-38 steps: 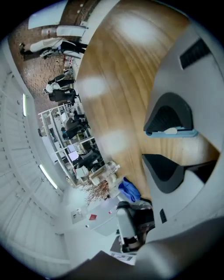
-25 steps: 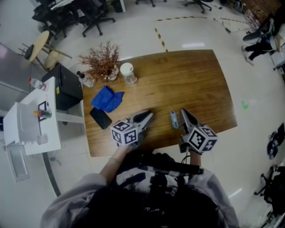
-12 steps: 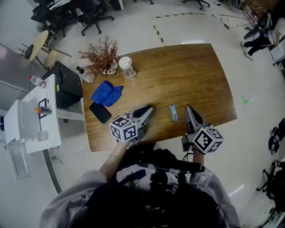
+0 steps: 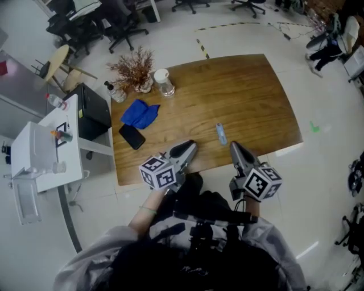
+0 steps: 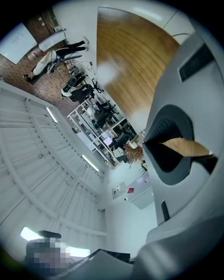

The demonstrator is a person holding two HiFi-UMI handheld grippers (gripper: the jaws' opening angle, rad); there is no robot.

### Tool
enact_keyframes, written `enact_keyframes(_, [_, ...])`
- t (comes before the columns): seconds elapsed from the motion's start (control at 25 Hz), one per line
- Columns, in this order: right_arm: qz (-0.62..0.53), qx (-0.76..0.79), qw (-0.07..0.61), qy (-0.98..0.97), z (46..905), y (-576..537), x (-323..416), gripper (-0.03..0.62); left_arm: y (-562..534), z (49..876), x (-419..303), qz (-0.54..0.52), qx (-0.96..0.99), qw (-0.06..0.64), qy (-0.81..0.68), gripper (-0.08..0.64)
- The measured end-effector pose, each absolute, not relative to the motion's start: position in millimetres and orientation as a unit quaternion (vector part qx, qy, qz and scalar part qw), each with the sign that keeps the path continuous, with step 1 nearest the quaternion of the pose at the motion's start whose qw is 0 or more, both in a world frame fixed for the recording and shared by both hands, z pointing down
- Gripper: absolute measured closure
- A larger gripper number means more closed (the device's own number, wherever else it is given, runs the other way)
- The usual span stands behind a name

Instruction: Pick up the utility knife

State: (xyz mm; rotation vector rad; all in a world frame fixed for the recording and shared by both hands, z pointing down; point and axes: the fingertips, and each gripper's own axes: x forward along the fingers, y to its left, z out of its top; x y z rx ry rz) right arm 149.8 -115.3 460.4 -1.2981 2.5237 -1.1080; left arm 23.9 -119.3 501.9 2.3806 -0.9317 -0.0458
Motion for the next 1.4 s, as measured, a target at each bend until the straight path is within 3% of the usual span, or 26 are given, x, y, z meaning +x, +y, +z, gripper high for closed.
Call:
enact_keyframes(0.44, [-0.316,-0.394,0.033,0.862,474.0,-62.6,116.5,0.581,-31.4,512.3,-14.7,0.006,0.879,0.285,-0.383,0.518])
enact_keyframes(0.64, [-0.34,-0.405,0.091,0.844,469.0,-67.0,113.4,0.583,-31.1,505.3,-23.1,0.001,0.892,0.271,-0.361,0.518])
enact_keyframes(0.84, [-0.327,-0.442,0.103,0.829,468.5,-70.2,102.3,0.583,-31.1,500.1,-45.0,0.004,0.904,0.268,-0.333,0.518])
enact_keyframes(1.4, [-0.366,-0.487,0.084,0.789,498.4,-13.3,-2.8,0.583,-6.4,524.4,-124.7,0.026,0.926,0.275,-0.257,0.518])
